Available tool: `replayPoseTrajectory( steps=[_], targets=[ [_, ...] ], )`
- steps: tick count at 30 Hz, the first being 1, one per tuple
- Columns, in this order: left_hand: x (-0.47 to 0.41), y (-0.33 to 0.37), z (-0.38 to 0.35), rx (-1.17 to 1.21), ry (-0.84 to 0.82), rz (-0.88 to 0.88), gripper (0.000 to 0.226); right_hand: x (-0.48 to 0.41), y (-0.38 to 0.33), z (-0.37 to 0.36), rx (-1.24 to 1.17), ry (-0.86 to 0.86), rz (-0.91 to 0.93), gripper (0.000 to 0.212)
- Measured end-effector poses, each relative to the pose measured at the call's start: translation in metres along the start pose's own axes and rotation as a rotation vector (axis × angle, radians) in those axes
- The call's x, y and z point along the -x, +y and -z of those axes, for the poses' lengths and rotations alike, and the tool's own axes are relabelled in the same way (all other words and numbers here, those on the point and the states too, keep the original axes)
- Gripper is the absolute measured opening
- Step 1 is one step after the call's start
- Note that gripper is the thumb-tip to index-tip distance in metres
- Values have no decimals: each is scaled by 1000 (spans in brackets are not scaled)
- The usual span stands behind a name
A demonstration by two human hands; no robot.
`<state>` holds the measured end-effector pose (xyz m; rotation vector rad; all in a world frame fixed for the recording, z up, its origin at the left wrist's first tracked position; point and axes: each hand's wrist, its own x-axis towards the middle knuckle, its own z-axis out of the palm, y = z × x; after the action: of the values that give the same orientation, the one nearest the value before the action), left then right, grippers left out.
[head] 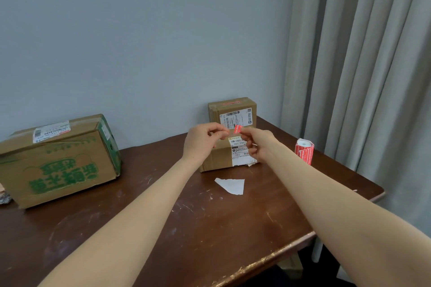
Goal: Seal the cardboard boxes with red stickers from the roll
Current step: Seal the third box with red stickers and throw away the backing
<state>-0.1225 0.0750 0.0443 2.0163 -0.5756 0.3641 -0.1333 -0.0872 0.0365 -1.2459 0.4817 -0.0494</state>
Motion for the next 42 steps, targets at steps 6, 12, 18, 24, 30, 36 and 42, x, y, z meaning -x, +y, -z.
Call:
replayPoseTrajectory(
  steps=[6, 12, 18, 24, 30, 36, 42],
  targets=[
    [4, -4, 0, -145, -62, -41, 12, -5, -5, -4, 0, 125, 54, 9],
    [-5, -11, 3, -119, 18, 50, 6, -2, -6, 4, 16, 56, 90, 22],
    [-7, -2, -2, 206, -60, 400, 21, 2, -1, 0, -198, 12, 27, 18],
    [-4, -1, -13, 367, -61, 511, 21, 4, 1, -6, -308, 49, -30, 13],
    [-9, 3, -19, 425, 7, 533, 5, 7, 0, -8, -323, 61, -34, 12],
    [-22, 11, -10, 242, 43, 408, 10, 5, 2, -6, -102, 170, 94, 18],
    [-38, 16, 10, 123, 16, 311, 11, -2, -1, -1, 24, 170, 141, 45]
  ],
)
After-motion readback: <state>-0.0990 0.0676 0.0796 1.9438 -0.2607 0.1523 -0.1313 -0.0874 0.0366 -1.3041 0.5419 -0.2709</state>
